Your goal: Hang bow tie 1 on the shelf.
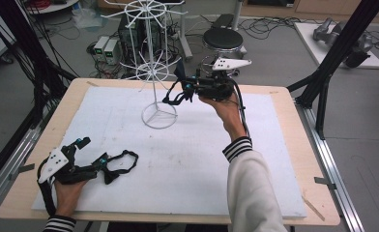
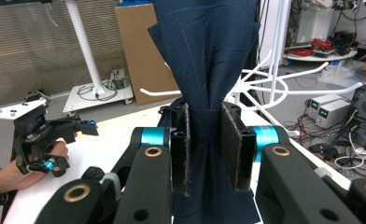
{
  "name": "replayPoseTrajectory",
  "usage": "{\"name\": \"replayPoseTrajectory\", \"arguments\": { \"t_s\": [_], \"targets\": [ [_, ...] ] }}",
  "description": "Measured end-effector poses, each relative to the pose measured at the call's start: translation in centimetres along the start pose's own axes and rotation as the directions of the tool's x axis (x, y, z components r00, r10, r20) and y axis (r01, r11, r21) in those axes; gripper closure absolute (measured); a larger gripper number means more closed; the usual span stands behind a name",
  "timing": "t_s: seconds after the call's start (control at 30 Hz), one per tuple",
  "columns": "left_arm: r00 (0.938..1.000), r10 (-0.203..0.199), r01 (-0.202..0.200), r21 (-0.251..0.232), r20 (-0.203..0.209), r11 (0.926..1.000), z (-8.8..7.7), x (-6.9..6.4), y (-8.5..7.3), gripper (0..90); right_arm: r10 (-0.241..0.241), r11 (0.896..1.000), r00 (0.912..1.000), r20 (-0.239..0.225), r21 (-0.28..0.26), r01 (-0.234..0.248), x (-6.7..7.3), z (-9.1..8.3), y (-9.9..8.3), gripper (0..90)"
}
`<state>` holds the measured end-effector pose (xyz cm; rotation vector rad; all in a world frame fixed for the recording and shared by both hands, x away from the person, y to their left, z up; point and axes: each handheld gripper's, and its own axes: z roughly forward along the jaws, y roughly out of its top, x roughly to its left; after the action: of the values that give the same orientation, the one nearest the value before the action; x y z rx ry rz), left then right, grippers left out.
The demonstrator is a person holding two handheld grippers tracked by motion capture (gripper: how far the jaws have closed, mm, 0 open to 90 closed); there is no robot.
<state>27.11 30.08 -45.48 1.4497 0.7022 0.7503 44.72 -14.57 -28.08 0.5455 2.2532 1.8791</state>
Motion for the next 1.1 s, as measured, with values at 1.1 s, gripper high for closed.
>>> {"name": "replayPoseTrajectory", "arguments": {
  "t_s": [1.1],
  "targets": [
    [1.0,-0.005,0.005,-0.009,-0.001,0.9999,0.0,0.0,0.0,12.7,-0.015,0.997,0.9976,0.068,0.07,0.011,0.1,2.7,-0.1,75.1]
  ]
}}
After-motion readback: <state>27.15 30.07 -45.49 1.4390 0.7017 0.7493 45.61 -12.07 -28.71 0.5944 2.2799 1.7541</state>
